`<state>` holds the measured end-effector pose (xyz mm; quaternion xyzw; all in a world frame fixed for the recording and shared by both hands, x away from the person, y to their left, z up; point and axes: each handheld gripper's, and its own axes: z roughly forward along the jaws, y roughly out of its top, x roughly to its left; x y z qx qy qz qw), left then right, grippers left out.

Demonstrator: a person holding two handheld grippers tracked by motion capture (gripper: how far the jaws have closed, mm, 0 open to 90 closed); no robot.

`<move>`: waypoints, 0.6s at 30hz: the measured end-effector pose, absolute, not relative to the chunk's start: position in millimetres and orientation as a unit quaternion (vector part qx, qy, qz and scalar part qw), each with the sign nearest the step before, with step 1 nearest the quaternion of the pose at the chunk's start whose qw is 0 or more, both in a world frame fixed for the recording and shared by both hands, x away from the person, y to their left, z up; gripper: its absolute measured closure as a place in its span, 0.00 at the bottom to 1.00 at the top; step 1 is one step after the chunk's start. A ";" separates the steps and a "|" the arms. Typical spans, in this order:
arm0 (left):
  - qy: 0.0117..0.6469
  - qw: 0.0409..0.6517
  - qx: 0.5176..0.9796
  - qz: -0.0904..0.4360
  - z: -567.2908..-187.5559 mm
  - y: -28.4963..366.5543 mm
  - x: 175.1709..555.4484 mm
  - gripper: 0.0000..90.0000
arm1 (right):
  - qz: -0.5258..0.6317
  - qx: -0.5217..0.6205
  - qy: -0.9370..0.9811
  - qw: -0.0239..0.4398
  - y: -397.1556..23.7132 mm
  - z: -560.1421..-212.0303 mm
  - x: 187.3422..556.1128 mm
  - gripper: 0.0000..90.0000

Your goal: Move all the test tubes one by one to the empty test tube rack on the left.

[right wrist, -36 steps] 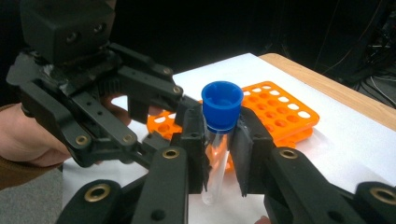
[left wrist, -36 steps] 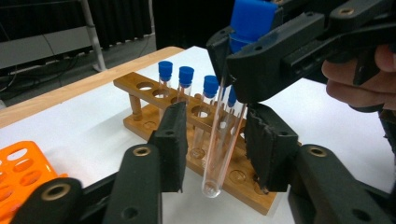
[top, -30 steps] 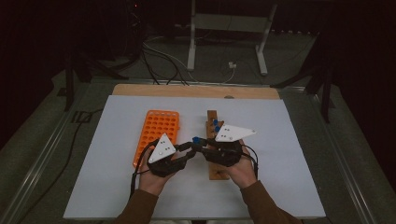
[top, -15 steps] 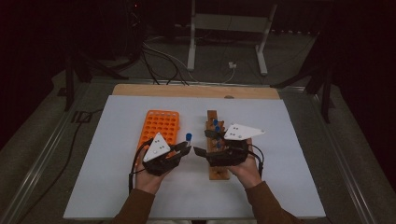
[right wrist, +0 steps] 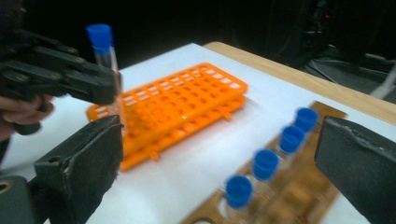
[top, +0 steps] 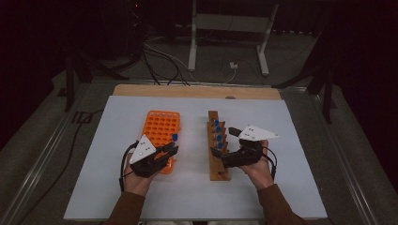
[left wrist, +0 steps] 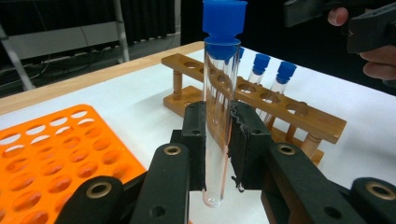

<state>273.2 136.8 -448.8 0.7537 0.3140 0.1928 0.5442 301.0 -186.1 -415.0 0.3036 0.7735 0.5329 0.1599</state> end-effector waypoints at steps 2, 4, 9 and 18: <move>0.317 0.545 0.752 0.193 -450.1 138.6 272.9 0.87 | 0.530 0.311 0.772 0.165 -190.7 -417.1 301.7 0.00; 0.318 0.543 0.753 0.195 -451.3 140.2 272.8 0.87 | 0.531 0.314 0.769 0.166 -194.8 -418.3 301.7 0.00; 0.322 0.541 0.752 0.195 -453.9 143.6 272.3 0.87 | 0.532 0.323 0.764 0.171 -207.1 -420.6 299.0 0.00; 0.331 0.531 0.755 0.194 -461.6 152.3 268.2 0.87 | 0.535 0.335 0.755 0.177 -226.0 -426.0 292.6 0.00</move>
